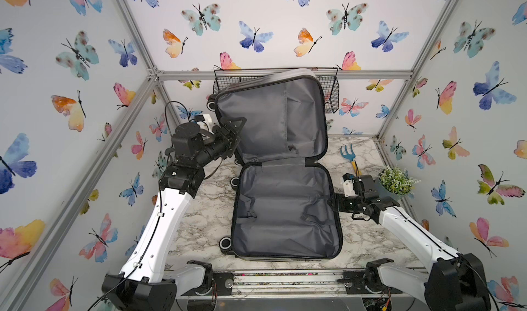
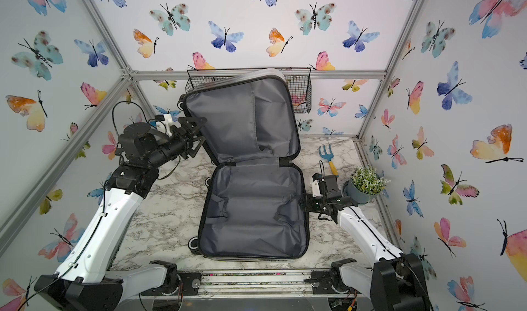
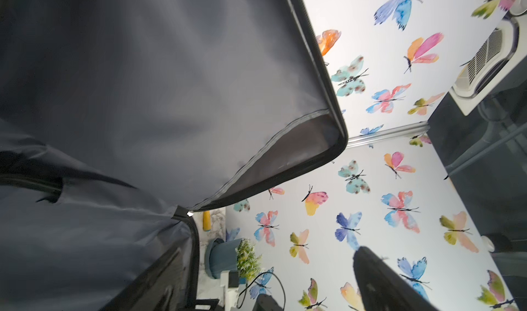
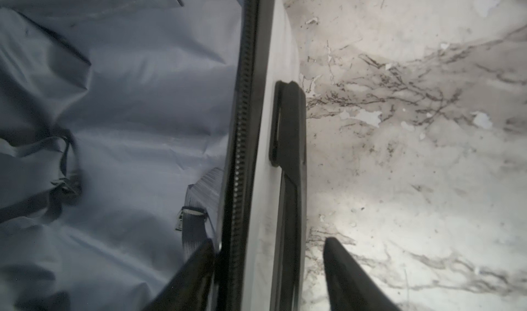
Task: Close the suitcase zippers
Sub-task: Close the suitcase at the center of the board.
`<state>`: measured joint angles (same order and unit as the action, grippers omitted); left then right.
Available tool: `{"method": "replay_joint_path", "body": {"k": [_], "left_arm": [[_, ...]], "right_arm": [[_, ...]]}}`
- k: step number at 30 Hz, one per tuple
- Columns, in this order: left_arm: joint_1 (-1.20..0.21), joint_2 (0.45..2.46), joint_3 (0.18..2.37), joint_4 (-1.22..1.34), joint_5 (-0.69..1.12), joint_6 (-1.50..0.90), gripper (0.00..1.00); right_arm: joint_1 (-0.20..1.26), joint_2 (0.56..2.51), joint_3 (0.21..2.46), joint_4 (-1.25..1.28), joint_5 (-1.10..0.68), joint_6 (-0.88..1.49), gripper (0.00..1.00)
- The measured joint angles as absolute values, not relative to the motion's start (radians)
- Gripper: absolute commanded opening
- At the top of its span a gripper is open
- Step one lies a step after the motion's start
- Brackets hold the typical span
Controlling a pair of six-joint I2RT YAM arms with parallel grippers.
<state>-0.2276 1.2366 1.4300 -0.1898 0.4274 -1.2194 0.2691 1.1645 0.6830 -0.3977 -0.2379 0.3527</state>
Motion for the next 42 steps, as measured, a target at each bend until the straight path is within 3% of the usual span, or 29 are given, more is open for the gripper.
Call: {"method": "replay_joint_path", "body": {"k": [10,15,21,27,32,38,42], "left_arm": [[-0.229,1.555,1.814,-0.173,0.381,-1.322,0.89],[-0.228,1.724,2.005,-0.209,0.382,-1.330,0.86],[-0.216,1.879,2.165,-0.253,0.391,-1.346,0.73],[-0.185,1.951,2.225,-0.260,0.422,-1.365,0.52],[-0.154,2.043,2.373,-0.257,0.487,-1.391,0.47],[-0.132,2.077,2.400,-0.252,0.541,-1.402,0.12],[-0.130,2.069,2.394,-0.246,0.560,-1.444,0.00]], "right_arm": [[0.270,1.211,0.673,-0.320,-0.212,0.376,0.23],[0.270,1.207,0.661,-0.291,-0.190,0.376,0.21],[0.270,1.204,0.653,-0.275,-0.181,0.376,0.16],[0.276,1.200,0.647,-0.266,-0.166,0.376,0.14],[0.276,1.203,0.642,-0.245,-0.149,0.371,0.13],[0.276,1.212,0.638,-0.223,-0.142,0.355,0.11],[0.277,1.216,0.637,-0.215,-0.141,0.354,0.09]]}}
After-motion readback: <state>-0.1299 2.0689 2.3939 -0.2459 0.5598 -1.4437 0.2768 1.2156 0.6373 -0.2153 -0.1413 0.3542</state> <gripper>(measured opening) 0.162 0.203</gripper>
